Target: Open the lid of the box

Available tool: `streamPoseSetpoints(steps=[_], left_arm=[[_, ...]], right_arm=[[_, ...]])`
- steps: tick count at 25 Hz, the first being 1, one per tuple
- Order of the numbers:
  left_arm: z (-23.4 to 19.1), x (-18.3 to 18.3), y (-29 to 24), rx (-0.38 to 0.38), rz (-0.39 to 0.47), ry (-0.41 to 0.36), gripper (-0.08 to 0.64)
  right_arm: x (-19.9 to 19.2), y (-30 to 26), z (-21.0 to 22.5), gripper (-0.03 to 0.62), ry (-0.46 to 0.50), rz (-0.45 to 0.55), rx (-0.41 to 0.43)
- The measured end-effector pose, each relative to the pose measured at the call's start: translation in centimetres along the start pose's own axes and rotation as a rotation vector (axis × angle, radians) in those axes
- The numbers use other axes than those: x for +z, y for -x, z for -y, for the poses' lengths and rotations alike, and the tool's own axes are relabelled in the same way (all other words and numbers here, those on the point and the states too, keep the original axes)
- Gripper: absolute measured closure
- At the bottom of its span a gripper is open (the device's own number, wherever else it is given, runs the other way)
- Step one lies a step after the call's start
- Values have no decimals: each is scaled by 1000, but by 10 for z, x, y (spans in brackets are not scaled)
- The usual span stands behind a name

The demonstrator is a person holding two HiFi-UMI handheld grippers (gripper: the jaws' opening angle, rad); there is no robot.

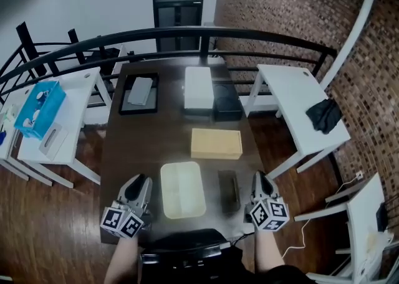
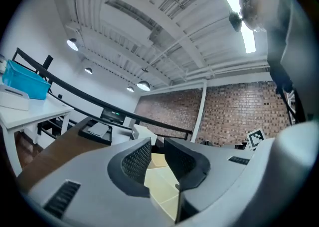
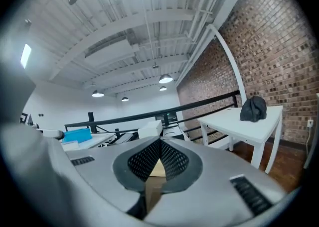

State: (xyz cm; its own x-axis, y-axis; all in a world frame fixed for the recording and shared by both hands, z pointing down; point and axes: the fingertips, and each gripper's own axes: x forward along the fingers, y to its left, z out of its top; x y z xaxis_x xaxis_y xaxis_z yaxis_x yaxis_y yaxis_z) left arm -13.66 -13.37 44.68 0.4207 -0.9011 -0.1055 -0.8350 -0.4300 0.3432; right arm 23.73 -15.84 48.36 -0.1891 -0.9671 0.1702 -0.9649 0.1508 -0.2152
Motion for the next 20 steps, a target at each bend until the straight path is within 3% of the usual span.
streamPoseSetpoints(steps=[6, 20], left_arm=[[-16, 22, 27, 66, 79, -8, 486], [-18, 18, 41, 93, 54, -22, 486]], right_arm=[[1, 5, -6, 592, -13, 16, 26], [5, 7, -19, 592, 63, 14, 41]])
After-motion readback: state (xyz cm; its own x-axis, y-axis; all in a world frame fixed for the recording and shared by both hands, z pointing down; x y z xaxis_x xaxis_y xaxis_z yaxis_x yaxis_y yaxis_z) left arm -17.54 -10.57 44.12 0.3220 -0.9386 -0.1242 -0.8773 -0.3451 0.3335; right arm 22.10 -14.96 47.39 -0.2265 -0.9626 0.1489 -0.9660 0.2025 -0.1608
